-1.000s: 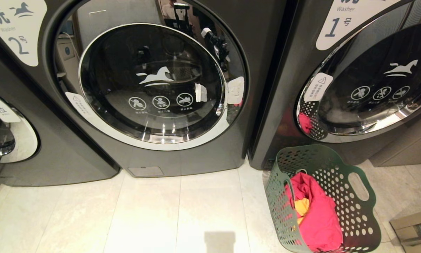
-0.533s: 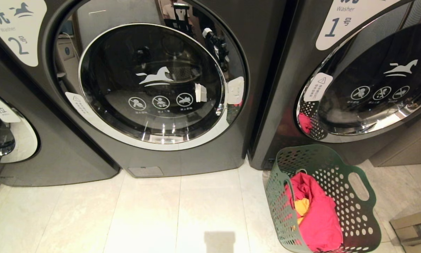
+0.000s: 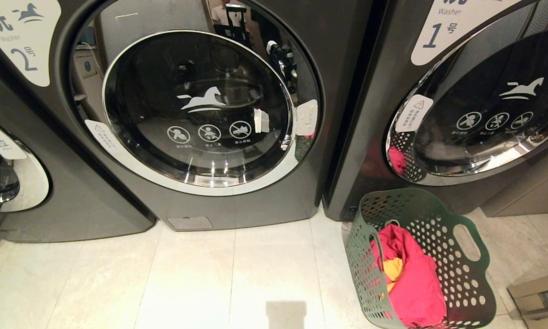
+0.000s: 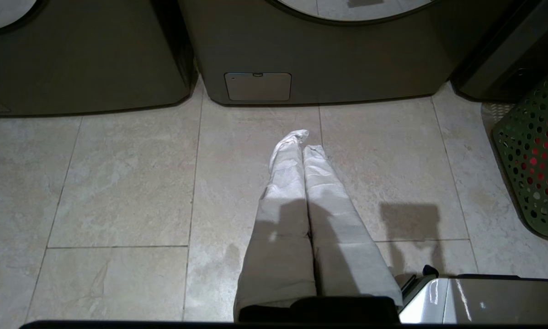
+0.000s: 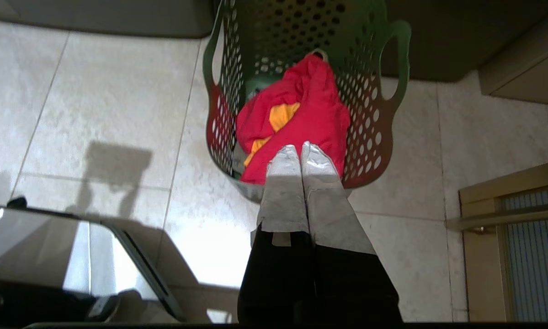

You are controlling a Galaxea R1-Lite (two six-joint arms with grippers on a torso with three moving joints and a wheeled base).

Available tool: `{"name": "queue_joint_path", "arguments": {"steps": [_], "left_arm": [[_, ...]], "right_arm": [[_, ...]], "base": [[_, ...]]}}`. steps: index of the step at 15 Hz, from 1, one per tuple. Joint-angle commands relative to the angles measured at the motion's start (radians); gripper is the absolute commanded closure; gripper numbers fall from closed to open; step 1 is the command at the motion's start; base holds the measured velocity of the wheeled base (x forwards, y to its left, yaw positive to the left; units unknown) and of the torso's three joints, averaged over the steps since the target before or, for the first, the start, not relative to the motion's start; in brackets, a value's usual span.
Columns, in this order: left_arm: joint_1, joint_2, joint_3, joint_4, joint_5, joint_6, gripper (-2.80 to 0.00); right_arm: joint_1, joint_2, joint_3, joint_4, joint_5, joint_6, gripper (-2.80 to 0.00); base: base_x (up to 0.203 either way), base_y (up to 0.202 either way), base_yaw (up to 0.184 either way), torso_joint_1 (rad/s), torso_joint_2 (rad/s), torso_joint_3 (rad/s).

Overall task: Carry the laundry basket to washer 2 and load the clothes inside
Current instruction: Open the lid of the washing machine

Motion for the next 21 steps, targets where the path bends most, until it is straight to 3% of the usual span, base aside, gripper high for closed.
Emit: {"name": "queue_joint_path", "arguments": {"steps": [1,9,21], "left_arm": [[0.001,0.003,-0.001,0.0,0.001,-0.001,0.0],[0.001,0.003,0.0,0.0,-0.003,0.005,0.0],[0.001,0.003,0.0,-0.001,0.001,0.002,0.0]], "right_arm": [[0.001,-0.097,0.0,0.001,-0.005,0.034,0.0],[0.001,-0.095,0.003,-0.001,-0.027,0.045,0.0],[0.001,-0.095,0.005,-0.004,-0.029,0.049,0.0]], "base": [[0.0,0.0,0.0,0.0,0.0,0.0],[0.0,0.0,0.0,0.001,0.0,0.025],[0.0,0.0,0.0,0.004,0.0,0.196]]}}
